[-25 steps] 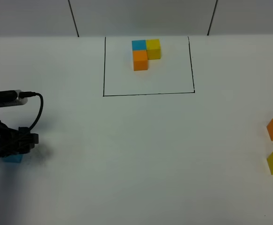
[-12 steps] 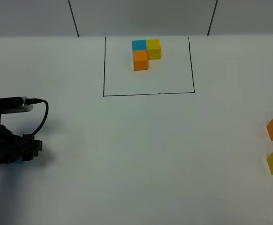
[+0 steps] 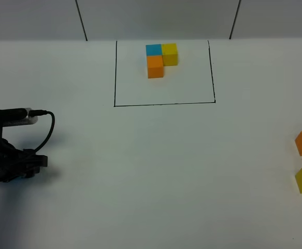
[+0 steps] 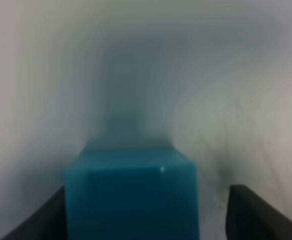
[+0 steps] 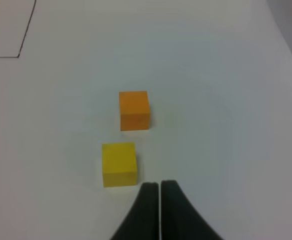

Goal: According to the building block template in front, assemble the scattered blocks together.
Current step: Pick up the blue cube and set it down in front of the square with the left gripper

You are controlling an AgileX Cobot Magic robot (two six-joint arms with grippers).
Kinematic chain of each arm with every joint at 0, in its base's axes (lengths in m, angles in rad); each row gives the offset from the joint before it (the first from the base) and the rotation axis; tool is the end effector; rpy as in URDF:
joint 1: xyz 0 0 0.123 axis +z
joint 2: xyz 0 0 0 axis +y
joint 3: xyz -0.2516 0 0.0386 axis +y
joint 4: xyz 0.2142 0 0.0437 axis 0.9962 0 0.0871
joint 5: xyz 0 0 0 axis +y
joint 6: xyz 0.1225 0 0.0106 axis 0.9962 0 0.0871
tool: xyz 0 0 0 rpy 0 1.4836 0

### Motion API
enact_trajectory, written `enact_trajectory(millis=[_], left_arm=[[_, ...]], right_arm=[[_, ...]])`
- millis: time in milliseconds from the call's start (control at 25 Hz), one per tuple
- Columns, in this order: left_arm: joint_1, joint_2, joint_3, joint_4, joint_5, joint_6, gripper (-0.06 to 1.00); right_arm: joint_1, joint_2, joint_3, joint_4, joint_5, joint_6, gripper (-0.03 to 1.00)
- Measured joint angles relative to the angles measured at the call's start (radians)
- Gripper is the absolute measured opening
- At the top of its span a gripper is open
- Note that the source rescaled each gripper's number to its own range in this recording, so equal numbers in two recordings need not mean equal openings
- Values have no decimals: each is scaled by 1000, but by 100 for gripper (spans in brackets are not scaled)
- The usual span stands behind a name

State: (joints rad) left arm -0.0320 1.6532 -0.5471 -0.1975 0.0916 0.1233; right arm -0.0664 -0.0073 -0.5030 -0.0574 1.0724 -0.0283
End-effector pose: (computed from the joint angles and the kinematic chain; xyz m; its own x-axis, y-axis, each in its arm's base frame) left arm 0.2487 -0.0102 0.0886 -0.8952 -0.0447 -0.4434 -0.0257 0.9985 -0.0487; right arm 0.0224 -0.0077 0.2463 -0.4611 -0.0251 -0.8870 0.0854 0.9937 -0.0726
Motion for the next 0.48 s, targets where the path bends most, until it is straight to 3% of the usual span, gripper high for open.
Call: enact_trajectory(millis=[160, 480], left_arm=[[0, 3, 0, 1, -10, 0, 55], [0, 20, 0, 3, -26, 0, 55]], right_arm=[[0, 0, 0, 0, 0, 0, 1], [0, 0, 0, 0, 0, 0, 1]])
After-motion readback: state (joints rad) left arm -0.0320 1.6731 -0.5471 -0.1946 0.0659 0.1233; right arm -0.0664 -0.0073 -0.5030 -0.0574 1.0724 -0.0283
